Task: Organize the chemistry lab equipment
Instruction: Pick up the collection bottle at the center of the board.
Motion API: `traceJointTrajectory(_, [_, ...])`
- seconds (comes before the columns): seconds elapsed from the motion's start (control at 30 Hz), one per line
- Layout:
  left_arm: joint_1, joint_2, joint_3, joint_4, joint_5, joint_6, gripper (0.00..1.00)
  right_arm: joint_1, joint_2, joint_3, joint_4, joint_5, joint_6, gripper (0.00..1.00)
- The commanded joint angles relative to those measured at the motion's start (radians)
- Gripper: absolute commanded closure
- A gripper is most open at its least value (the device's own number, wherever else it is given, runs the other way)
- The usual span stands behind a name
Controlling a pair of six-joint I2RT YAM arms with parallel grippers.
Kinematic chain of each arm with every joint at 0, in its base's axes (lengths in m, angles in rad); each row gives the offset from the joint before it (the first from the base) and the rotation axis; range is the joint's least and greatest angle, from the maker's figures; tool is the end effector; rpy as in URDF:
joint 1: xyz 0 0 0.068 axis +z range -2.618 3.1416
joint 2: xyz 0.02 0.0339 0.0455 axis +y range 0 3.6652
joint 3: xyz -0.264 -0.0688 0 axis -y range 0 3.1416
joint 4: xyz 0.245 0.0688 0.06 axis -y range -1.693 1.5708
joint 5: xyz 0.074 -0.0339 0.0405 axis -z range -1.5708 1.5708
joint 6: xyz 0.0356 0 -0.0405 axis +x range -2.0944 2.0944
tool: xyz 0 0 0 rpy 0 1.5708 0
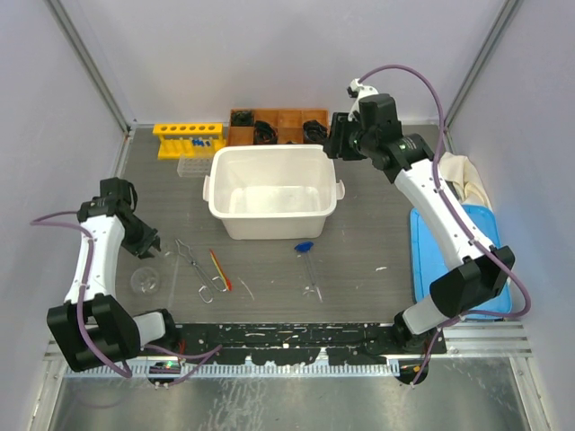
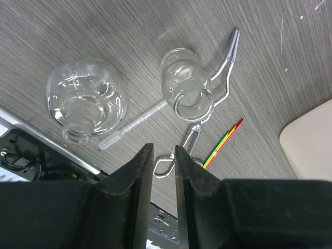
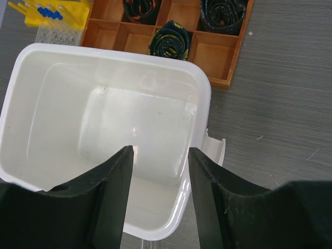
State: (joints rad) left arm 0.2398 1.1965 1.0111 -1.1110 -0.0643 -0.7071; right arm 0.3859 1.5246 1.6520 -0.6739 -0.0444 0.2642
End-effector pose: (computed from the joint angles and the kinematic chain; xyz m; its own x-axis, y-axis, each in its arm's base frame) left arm 0.1986 0.0509 0.2676 -0.5459 -0.8009 -0.2462 -0.8005 0.5853 -0.1290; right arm 0.3114 0.1282 0.4109 -0.5721 0.0491 -0.8187 -0.2712 0.9307 0.2454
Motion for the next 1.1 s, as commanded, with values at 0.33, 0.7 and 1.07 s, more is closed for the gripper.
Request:
traceJointTrajectory(0.33, [0.012, 0.065, 0.017, 0.085, 0.001, 0.023, 0.73, -0.004, 0.020, 0.028, 0.050, -0.014, -0.013, 0.47])
traceJointTrajectory(0.7, [0.012, 0.128, 0.010, 0.114, -0.002, 0.024, 0.73, -0.010, 0.028, 0.025, 0.050, -0.012, -0.011, 0.47])
traceJointTrajectory(1.07, [0.012, 0.176, -0.011, 0.154, 0.002, 0.028, 0.73, -0.018, 0.037, 0.029, 0.050, -0.022, -0.014, 0.47])
